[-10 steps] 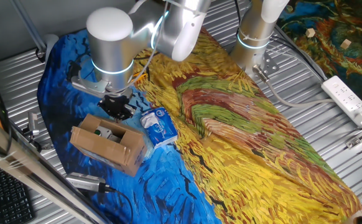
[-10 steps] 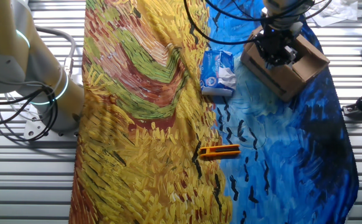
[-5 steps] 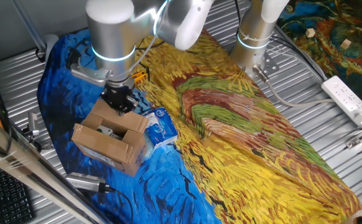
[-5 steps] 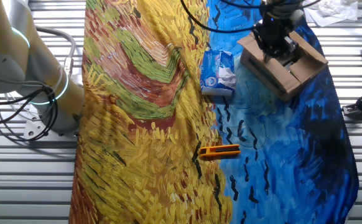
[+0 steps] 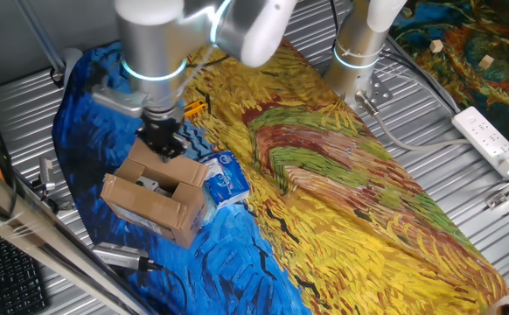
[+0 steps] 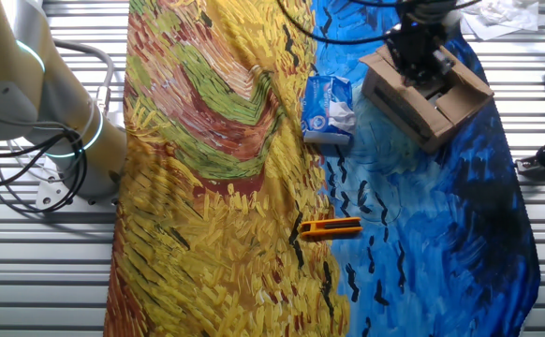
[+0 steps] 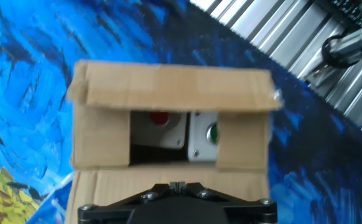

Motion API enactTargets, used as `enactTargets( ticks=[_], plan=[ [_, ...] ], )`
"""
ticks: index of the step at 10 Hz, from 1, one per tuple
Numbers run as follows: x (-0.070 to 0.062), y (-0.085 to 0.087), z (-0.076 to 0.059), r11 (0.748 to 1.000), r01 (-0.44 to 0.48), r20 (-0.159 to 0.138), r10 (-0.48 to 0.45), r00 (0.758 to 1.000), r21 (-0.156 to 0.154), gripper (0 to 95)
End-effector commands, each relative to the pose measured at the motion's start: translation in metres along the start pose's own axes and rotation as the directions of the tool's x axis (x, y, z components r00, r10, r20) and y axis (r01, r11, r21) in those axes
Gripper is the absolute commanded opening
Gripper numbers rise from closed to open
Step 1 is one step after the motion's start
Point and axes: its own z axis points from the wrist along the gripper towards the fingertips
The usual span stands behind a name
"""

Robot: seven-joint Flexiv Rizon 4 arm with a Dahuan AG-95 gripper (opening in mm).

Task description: Open a box

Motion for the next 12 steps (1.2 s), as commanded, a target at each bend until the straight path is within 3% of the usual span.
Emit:
enactTargets(
  ticks=[1,7,12],
  plan=[
    [-0.013,-0.006,0.001,1.000,-0.011,0.000,0.011,1.000,-0.003,0.0],
    [-0.034,-0.010,0.018,0.999,-0.031,0.013,0.032,0.999,-0.008,0.0],
    [-0.049,-0.012,0.022,0.999,-0.041,0.025,0.041,0.999,-0.010,0.0]
  ],
)
